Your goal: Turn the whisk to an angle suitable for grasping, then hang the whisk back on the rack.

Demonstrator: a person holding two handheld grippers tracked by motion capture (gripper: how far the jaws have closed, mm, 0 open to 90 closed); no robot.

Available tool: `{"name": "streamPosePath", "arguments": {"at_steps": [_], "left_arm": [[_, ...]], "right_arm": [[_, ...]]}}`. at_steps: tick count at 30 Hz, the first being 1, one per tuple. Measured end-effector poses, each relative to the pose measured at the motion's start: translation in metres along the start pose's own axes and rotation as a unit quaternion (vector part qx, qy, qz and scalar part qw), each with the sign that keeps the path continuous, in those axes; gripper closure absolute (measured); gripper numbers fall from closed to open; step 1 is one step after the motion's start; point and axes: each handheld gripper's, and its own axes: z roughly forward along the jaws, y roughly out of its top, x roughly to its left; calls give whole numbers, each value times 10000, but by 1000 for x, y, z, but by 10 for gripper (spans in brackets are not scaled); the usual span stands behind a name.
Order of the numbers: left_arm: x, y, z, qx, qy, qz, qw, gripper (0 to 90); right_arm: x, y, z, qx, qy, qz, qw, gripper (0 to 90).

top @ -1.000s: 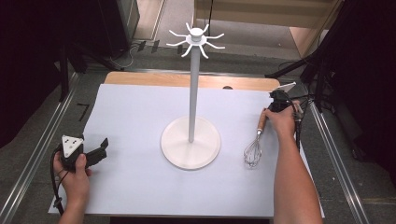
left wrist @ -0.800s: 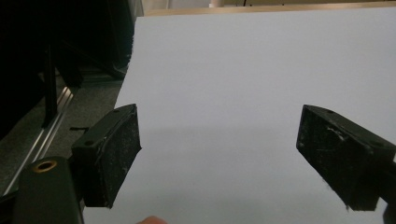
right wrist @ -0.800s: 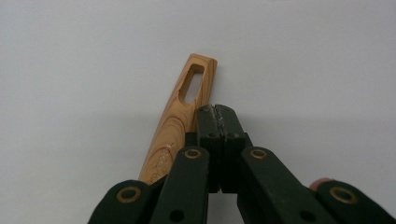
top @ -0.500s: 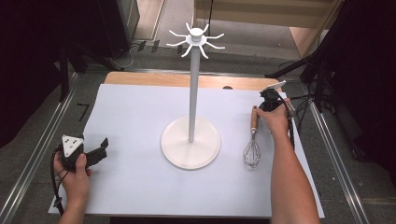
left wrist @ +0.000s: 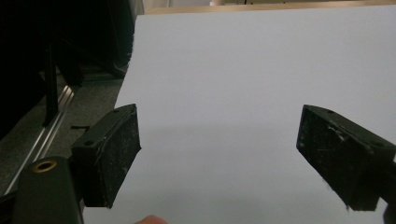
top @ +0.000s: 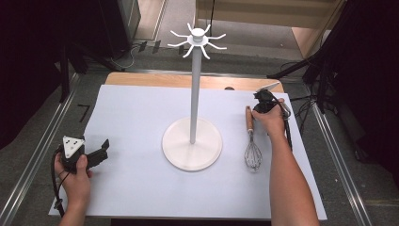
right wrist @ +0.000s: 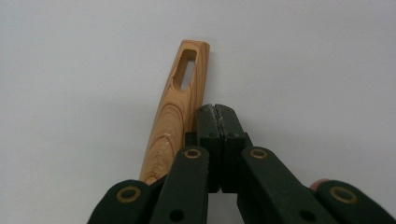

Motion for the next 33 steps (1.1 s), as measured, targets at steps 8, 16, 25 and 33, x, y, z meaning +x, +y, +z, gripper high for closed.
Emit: {"name": "streamPosePath", "arguments": {"at_steps": [8,16,25,33], "left_arm": [[0,0,0,-19,-5,-19,10000,144],[0,0,0,-11,-5,-1,10000,144],[0,0,-1,-31,-19,32,10000,144],[0,0,-1,-22,-16,42,10000,144]], "right_arm": [[7,0,-7,-24,-187,-84,9998,791],[3,-3,-20,145,-190,52,9997,460],[3,-14,-26,328,-25,168,9993,388],[-1,-24,-36,306,-48,383,9988,390]]}}
